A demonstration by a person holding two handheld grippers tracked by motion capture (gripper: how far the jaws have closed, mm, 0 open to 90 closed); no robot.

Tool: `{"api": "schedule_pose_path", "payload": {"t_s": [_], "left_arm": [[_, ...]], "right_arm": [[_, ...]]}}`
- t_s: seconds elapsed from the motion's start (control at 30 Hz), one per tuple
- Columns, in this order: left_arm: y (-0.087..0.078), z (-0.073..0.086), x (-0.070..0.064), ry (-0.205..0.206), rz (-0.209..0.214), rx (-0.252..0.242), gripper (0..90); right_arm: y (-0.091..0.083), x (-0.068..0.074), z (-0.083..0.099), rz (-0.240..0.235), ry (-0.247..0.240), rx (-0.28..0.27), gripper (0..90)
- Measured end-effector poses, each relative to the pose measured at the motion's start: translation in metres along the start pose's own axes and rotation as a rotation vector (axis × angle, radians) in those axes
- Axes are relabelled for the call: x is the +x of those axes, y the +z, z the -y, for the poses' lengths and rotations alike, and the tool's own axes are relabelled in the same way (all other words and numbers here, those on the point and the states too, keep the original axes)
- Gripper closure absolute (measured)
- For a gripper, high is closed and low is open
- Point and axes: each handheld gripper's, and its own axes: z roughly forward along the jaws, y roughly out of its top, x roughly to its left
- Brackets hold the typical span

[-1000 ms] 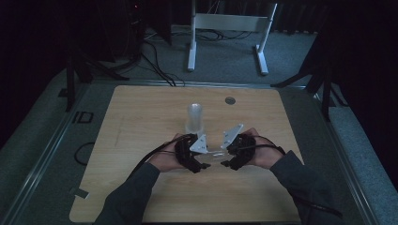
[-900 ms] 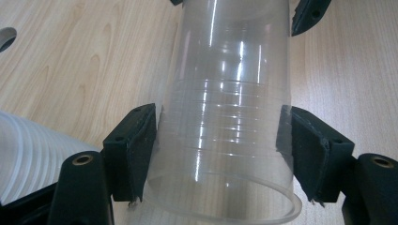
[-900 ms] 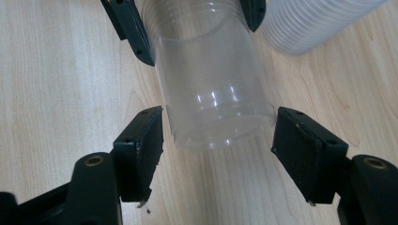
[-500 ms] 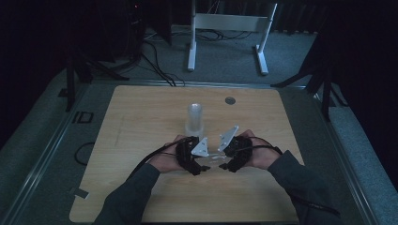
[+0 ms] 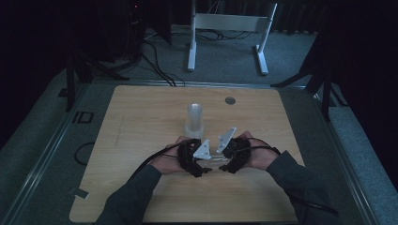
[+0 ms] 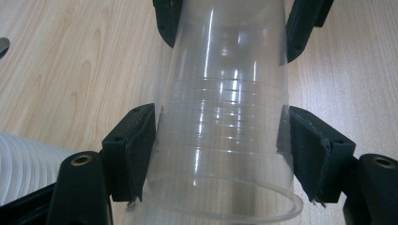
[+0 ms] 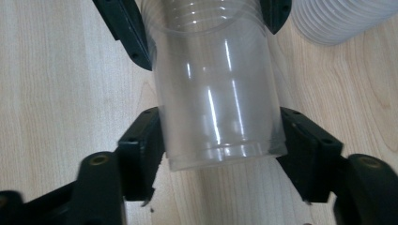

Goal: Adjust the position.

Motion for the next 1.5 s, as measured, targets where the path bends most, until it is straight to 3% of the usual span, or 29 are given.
{"api": "schedule_pose_path", "payload": {"t_s": [0.33, 0.5, 0.73, 0.97, 1.1, 1.5], "left_arm": [[0.002, 0.0, -0.001, -0.015, 0.01, 0.01, 27.9], [0.002, 0.0, 0.0, -0.045, -0.01, 0.019, 19.1], [0.002, -0.001, 0.001, -0.054, -0.009, 0.019, 16.6], [-0.003, -0.001, 0.004, -0.075, -0.011, -0.011, 16.7], [-0.008, 0.001, 0.007, -0.108, -0.016, -0.049, 16.8], [-0.02, 0.011, 0.014, -0.186, -0.038, -0.122, 27.9]], "right_arm": [[-0.002, 0.001, 0.002, -0.002, -0.006, -0.009, 41.7], [-0.003, 0.001, 0.003, 0.006, 0.006, -0.02, 41.8], [-0.003, 0.0, 0.006, 0.012, 0.013, -0.03, 41.8], [-0.001, -0.001, 0.01, 0.017, 0.024, -0.02, 41.8], [-0.001, -0.001, 0.013, 0.019, 0.04, -0.018, 41.8], [0.0, -0.005, 0.025, 0.037, 0.084, -0.012, 41.8]]}}
